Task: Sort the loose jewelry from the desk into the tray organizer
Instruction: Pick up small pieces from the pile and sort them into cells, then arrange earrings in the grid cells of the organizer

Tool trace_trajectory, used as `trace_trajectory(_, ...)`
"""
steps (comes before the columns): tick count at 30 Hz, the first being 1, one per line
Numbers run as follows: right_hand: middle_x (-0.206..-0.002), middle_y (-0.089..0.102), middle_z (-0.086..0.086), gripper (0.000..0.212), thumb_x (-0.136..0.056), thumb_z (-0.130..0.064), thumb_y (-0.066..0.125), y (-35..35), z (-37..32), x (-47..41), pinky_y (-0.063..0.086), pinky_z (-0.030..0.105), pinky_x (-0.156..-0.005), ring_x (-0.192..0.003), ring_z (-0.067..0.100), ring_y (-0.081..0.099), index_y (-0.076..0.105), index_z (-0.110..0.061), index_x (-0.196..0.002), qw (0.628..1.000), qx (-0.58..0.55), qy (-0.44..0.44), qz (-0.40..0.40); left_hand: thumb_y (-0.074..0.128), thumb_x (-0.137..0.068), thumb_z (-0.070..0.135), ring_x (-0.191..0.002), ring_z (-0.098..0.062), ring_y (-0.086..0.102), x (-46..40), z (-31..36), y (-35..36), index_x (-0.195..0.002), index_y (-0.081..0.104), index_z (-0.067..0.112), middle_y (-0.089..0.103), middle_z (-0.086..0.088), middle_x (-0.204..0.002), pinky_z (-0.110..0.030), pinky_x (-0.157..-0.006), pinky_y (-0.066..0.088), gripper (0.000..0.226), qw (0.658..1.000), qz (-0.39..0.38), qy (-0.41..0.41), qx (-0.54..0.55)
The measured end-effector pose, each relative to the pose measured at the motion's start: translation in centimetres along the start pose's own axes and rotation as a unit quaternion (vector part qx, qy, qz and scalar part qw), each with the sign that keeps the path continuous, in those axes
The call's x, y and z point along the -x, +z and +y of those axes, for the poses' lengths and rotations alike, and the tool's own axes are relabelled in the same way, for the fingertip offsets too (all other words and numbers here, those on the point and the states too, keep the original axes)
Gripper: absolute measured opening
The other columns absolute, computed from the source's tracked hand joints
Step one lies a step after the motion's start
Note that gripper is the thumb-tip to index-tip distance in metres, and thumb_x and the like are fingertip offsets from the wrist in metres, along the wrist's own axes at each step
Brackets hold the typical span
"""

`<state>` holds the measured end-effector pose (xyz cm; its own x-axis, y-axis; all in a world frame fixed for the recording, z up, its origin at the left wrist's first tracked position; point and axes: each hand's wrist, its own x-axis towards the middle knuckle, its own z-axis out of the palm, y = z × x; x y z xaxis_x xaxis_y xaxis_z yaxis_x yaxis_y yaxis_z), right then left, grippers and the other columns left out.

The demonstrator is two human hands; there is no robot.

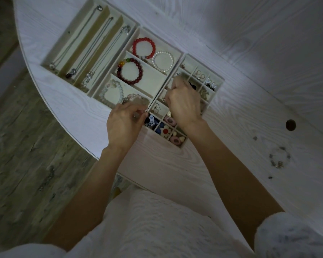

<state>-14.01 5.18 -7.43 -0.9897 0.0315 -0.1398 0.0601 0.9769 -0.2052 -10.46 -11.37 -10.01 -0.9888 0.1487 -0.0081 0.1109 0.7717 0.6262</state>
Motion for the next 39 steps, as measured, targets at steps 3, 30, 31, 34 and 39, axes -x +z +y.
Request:
trace_trajectory(3,-0.101,0.053,0.006,0.008,-0.085,-0.005,0.063,-0.3,0.7,-0.2,0.053,0.027,-0.060,-0.079,0.014,0.056,0.067,-0.004,-0.093,1.000,0.011,-0.013,0.001,0.071,-0.084,0.024,-0.078,-0.023,0.057,-0.1,0.0,-0.1,-0.097,0.073,0.017,0.070,-0.002,-0.088,-0.028,-0.068,0.042,0.014,1.000,0.000,-0.002,0.001)
trace_trajectory(30,-0.090,0.062,0.008,0.012,-0.088,-0.017,0.063,-1.1,12.3,20.1,0.043,0.031,-0.076,-0.088,0.023,0.051,0.071,-0.011,-0.095,0.963,-0.094,0.185,0.173,0.069,-0.078,0.033,-0.095,-0.034,0.058,4.1,6.2,3.9,-0.105,0.069,0.012,0.067,-0.008,-0.098,-0.039,-0.082,0.044,0.034,0.963,-0.114,0.235,-0.064)
trace_trajectory(31,-0.096,0.061,0.010,0.014,-0.087,-0.014,0.063,-0.6,13.4,22.5,0.045,0.036,-0.078,-0.092,0.023,0.049,0.070,-0.011,-0.099,0.954,-0.087,0.232,0.170,0.073,-0.077,0.029,-0.095,-0.034,0.058,4.2,6.5,4.1,-0.108,0.069,0.012,0.067,-0.008,-0.098,-0.040,-0.083,0.044,0.036,0.962,-0.123,0.234,-0.065)
trace_trajectory(34,-0.117,0.054,0.014,0.027,-0.087,-0.012,0.062,1.0,16.1,28.7,0.042,0.038,-0.085,-0.101,0.031,0.049,0.066,-0.013,-0.114,0.902,-0.080,0.393,0.158,0.076,-0.077,0.019,-0.090,-0.034,0.058,4.8,7.2,4.8,-0.115,0.068,0.012,0.069,-0.008,-0.098,-0.041,-0.081,0.046,0.040,0.956,-0.156,0.242,-0.055)
trace_trajectory(39,-0.117,0.048,0.015,0.038,-0.085,-0.019,0.067,3.3,17.1,30.0,0.044,0.029,-0.080,-0.078,0.018,0.051,0.057,-0.010,-0.121,0.828,-0.218,0.489,0.167,0.074,-0.079,0.011,-0.093,-0.037,0.056,5.1,7.2,5.3,-0.116,0.068,0.012,0.068,-0.012,-0.104,-0.045,-0.084,0.046,0.037,0.948,-0.164,0.259,-0.082)
